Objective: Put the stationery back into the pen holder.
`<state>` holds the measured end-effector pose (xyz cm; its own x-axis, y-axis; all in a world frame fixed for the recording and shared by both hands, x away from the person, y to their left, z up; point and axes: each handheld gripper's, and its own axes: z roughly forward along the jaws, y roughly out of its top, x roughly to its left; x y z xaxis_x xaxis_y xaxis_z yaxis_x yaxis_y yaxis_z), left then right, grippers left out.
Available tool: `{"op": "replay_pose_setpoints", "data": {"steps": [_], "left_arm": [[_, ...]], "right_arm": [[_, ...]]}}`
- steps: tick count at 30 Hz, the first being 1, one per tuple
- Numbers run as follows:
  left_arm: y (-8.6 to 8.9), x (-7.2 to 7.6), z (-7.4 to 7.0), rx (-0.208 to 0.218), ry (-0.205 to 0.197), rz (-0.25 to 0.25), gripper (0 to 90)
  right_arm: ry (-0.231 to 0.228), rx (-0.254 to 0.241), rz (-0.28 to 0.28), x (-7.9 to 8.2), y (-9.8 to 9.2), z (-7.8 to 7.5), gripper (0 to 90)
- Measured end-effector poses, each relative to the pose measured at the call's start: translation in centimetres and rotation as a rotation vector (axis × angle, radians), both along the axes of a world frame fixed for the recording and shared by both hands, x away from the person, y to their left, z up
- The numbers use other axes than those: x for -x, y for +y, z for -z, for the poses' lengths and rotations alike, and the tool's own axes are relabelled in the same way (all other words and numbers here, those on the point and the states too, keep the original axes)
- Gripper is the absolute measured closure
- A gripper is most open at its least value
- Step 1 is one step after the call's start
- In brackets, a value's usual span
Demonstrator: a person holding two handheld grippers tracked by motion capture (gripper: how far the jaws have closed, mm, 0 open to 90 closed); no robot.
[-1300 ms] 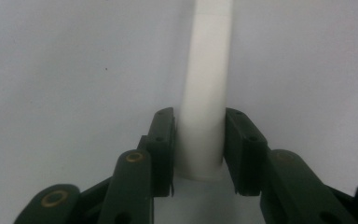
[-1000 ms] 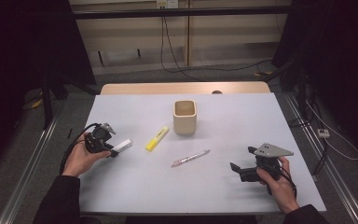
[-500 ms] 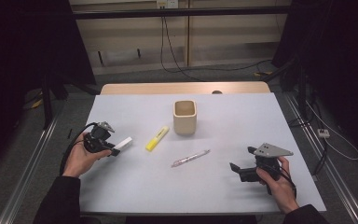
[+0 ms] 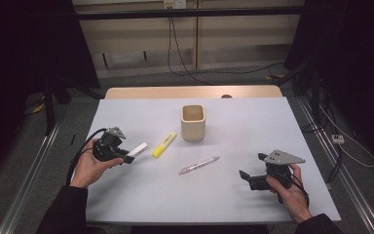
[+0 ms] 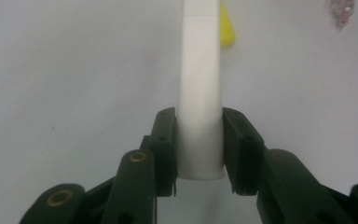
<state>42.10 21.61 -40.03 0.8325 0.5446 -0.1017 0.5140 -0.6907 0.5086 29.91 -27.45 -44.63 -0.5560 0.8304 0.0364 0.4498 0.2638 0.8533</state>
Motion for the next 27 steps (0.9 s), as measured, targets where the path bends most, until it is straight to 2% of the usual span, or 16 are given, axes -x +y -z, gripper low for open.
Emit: {"op": "replay_pose_setpoints", "data": {"steps": [5,14,15,16,21,23,27], "left_arm": [[-0.9,0.5,-0.3,0.009,-0.01,0.011,67.6],[-2.3,1.4,-0.8,0.053,-0.003,0.044,67.6],[-2.4,1.4,-0.8,0.044,-0.004,0.063,67.6],[-2.7,1.6,-0.7,0.06,-0.002,0.05,67.6],[-3.5,1.8,-0.8,0.051,0.003,0.087,67.6],[-3.9,2.1,-0.7,0.07,0.009,0.078,67.6],[-4.3,2.2,-0.7,0.074,0.015,0.095,67.6]], "right_arm": [[0.001,-0.005,0.001,-0.1,0.1,0.1,4.7],[-0.011,-0.009,-0.004,0.0,0.6,0.1,4.7],[-0.012,-0.008,-0.005,0.0,0.7,0.1,4.7],[-0.016,-0.008,-0.008,0.0,0.7,0.1,4.7],[-0.022,-0.012,-0.017,0.1,1.3,0.0,4.7],[-0.028,-0.009,-0.021,0.1,1.5,0.0,4.8],[-0.032,-0.006,-0.021,0.1,2.0,0.0,4.9]]}}
